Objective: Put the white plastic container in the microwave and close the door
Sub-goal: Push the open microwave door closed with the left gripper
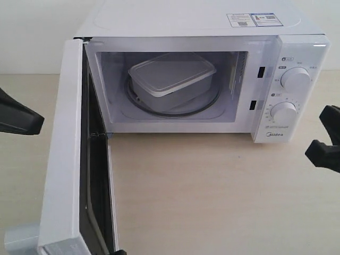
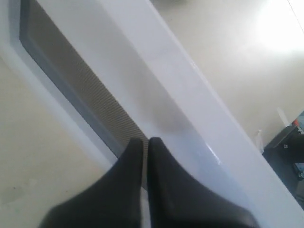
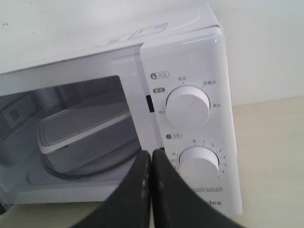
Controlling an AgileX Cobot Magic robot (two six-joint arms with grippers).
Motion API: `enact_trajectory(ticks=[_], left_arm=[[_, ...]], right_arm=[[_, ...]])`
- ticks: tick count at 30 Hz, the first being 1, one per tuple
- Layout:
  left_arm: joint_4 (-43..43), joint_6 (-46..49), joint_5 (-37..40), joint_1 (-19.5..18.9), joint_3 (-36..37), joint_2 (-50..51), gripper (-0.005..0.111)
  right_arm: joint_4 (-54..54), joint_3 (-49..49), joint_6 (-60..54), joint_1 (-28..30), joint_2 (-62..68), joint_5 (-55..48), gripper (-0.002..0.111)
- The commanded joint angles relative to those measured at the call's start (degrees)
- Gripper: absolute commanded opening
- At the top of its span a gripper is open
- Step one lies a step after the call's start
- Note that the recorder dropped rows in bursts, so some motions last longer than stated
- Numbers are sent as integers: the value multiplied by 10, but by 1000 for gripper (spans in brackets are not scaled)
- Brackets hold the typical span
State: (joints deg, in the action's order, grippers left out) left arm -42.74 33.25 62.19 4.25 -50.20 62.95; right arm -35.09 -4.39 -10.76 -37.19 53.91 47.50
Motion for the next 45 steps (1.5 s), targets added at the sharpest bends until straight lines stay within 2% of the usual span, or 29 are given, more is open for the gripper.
enact_trajectory(ticks=[1, 8, 17, 24, 30, 35, 41, 45], left_arm=[[-8, 7, -19, 43, -4, 18, 4], [-9, 7, -68, 98, -4, 58, 4], [-16, 15, -147, 139, -4, 85, 4], [-49, 52, -210, 165, -4, 121, 4], [-118, 117, -236, 165, -4, 158, 4], [-164, 160, -274, 165, -9, 186, 4], [-166, 167, -270, 165, -61, 231, 4], [-171, 167, -260, 165, -100, 264, 4]], right_arm=[[27, -4, 18, 0, -2, 36, 0], [61, -42, 18, 0, -2, 12, 0], [92, -90, 22, 0, -2, -17, 0], [194, -140, 77, 0, -2, -57, 0], [277, -180, 108, 0, -2, -95, 0], [267, -186, 104, 0, -13, -95, 0], [267, -186, 98, 0, -70, -140, 0], [267, -186, 99, 0, -113, -212, 0]])
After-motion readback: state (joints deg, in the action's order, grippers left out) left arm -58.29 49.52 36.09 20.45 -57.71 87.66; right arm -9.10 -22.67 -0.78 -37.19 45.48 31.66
